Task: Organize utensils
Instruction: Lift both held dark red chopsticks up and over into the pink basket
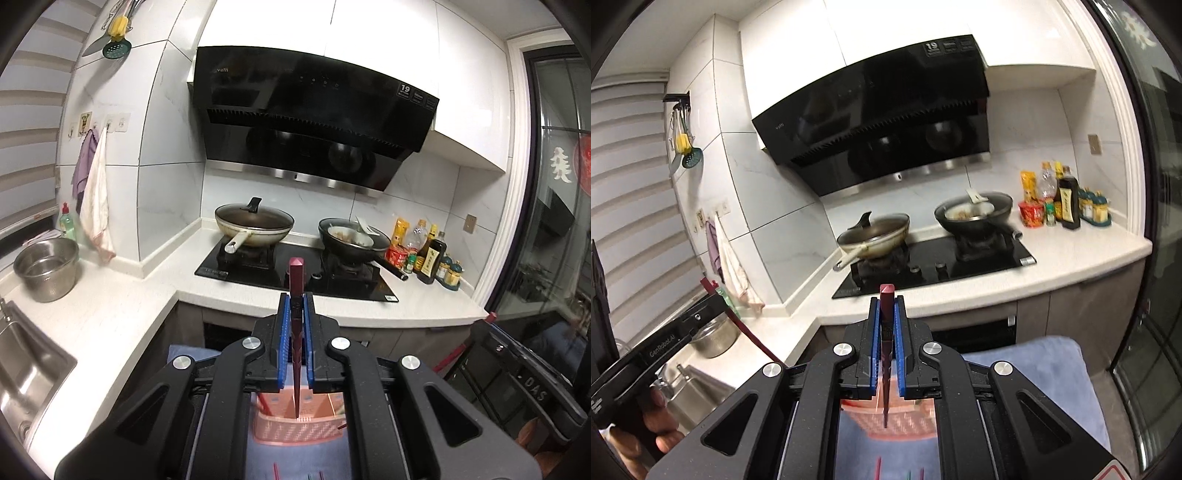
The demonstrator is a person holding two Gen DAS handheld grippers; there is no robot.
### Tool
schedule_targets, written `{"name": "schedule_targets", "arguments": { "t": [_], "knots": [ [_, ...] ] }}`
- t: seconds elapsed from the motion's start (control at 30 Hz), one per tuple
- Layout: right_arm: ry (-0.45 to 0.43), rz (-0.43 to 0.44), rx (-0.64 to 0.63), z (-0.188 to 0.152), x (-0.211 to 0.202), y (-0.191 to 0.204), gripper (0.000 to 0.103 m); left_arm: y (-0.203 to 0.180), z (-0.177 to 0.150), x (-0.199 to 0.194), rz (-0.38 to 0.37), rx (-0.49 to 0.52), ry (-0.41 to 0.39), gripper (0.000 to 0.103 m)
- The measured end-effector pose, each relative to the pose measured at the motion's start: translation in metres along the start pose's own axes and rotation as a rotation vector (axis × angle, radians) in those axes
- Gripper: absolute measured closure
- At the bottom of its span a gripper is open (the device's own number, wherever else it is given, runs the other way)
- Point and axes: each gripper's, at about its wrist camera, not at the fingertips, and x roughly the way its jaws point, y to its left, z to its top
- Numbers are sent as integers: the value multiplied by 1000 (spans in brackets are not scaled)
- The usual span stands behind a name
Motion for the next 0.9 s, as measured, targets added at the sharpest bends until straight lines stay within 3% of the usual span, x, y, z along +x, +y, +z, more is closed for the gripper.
{"name": "schedule_targets", "arguments": {
  "t": [0.2, 0.43, 0.9],
  "knots": [
    [29, -10, -7, 0, 48, 2, 96, 5, -4, 35, 26, 14, 19, 96],
    [110, -24, -8, -25, 90, -6, 96, 18, -27, 69, 42, 1, 94, 96],
    [214, -50, -2, -58, 119, -20, 96, 30, -56, 98, 58, -28, 199, 96]
  ]
}}
